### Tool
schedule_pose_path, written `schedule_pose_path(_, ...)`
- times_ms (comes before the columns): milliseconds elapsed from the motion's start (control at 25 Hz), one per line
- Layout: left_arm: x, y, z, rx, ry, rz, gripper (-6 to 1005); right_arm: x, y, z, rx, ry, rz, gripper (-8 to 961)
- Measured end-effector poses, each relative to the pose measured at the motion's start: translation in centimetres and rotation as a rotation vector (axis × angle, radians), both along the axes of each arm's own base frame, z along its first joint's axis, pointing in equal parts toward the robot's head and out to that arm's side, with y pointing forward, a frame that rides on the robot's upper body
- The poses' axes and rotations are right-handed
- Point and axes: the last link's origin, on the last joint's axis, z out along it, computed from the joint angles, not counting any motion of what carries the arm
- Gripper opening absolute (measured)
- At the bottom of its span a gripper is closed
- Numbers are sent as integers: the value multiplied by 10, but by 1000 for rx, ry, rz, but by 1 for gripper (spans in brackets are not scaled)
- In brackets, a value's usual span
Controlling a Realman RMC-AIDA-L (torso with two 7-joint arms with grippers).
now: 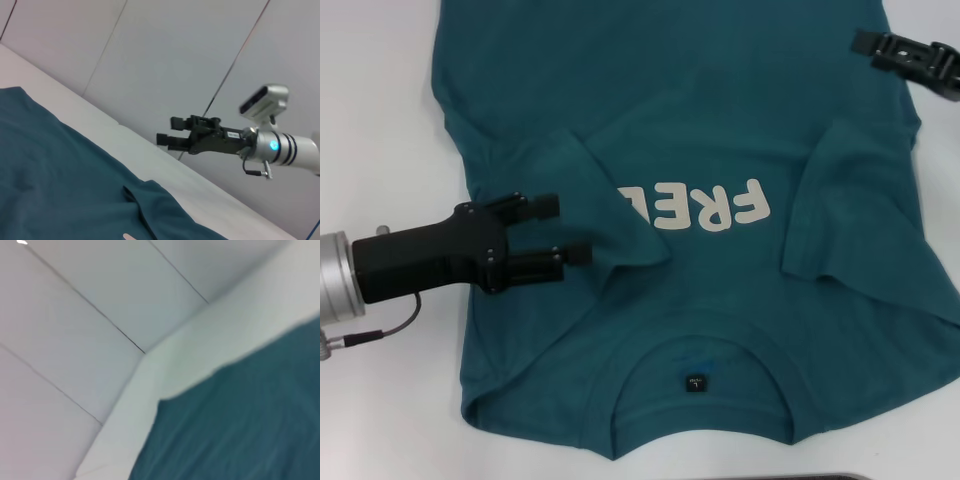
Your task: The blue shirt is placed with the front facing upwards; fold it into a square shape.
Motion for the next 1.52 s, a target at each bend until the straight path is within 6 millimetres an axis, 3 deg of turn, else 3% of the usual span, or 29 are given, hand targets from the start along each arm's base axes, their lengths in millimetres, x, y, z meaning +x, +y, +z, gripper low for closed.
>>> schedule_pose_path(400, 0, 1, 4, 8, -26, 26, 921, 20, -30, 15, 107, -60, 75, 807)
schedule_pose_path(720, 0, 0, 12, 6, -82, 66, 923, 27, -51, 32, 40, -65, 129, 882)
schedule_pose_path(1040, -14, -10, 26, -110, -31, 101, 917, 34, -65, 51, -93, -69, 111, 935)
schedule_pose_path(1280, -31, -21, 37, -242, 18, 221, 917, 32, -66, 57, -99, -58, 98, 939)
schedule_pose_path(1520, -47, -26, 51, -253, 37, 353, 916, 29, -59, 56, -91, -61, 97, 937)
